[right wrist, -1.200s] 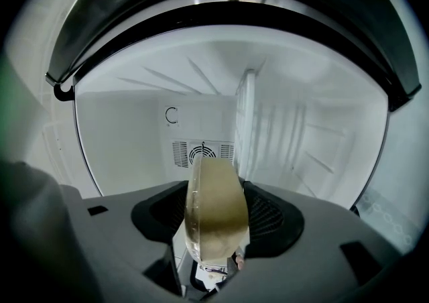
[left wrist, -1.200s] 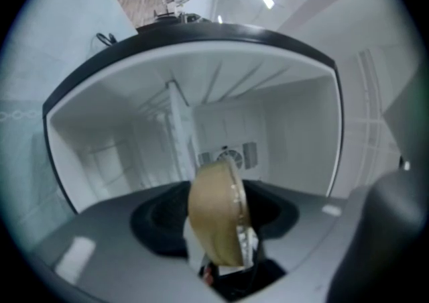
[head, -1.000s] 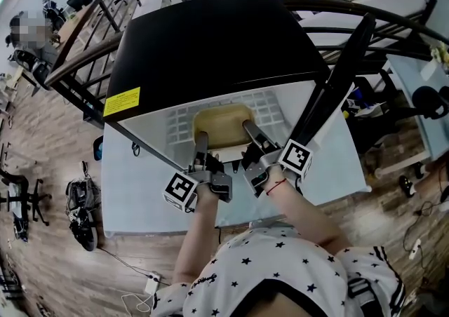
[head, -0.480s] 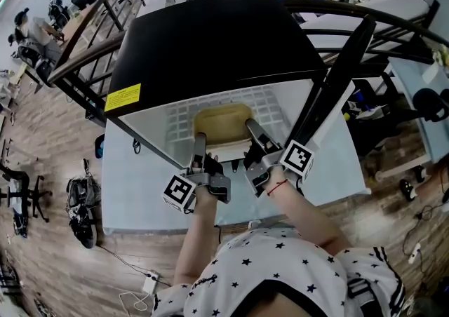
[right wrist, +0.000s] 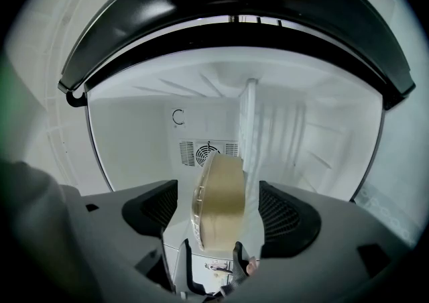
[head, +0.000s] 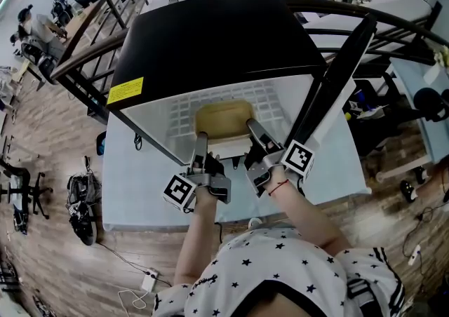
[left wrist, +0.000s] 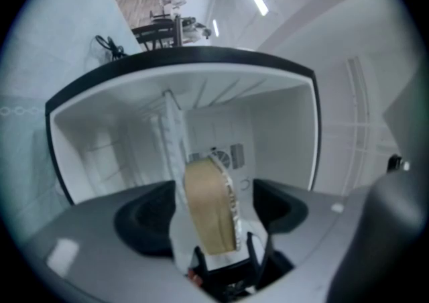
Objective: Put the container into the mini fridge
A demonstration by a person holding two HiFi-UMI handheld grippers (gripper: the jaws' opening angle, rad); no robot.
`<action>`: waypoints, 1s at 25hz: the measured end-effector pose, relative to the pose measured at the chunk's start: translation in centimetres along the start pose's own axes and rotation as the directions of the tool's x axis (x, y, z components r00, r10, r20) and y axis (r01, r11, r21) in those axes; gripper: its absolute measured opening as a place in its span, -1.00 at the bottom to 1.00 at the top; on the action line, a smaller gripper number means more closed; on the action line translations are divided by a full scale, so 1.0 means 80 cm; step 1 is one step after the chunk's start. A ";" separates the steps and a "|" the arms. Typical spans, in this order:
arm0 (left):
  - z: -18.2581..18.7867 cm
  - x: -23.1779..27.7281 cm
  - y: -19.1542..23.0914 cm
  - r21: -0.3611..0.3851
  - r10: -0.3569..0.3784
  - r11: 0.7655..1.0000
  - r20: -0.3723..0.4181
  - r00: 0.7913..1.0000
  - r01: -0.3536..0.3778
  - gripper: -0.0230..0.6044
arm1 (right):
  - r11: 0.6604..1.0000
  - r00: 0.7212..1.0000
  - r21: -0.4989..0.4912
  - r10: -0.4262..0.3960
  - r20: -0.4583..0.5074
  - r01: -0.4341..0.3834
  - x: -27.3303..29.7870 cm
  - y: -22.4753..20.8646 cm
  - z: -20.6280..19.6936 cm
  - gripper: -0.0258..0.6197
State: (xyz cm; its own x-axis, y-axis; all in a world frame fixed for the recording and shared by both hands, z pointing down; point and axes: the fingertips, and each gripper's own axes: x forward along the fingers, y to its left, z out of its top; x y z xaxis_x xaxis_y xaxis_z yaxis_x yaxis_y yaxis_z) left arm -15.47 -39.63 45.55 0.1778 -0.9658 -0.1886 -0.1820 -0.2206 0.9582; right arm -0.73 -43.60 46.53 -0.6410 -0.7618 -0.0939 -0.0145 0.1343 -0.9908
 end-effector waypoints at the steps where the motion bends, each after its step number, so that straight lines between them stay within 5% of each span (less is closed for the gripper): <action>1: -0.001 -0.002 0.002 -0.009 0.004 1.000 0.002 1.000 -0.004 0.20 | 1.000 1.000 0.004 -0.003 0.001 0.003 -0.002 -0.002 0.000 0.06; 17: -0.026 -0.058 -0.010 0.060 0.005 0.998 -0.051 0.999 -0.002 0.17 | 1.000 1.000 -0.028 -0.014 0.014 0.015 -0.053 -0.002 -0.031 0.06; 25: -0.034 -0.117 -0.001 0.138 0.149 0.981 -0.074 0.986 -0.138 -0.60 | 0.994 0.999 -0.104 -0.038 -0.034 0.034 -0.098 0.014 -0.077 0.05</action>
State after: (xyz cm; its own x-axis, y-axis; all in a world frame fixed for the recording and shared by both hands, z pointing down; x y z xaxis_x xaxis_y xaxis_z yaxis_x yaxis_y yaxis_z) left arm -14.47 -30.18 47.82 0.2194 -0.9753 -0.0269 -0.3365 -0.1015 0.9362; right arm -0.42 -33.57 46.77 -0.6655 -0.7445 -0.0527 -0.1163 0.1731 -0.9780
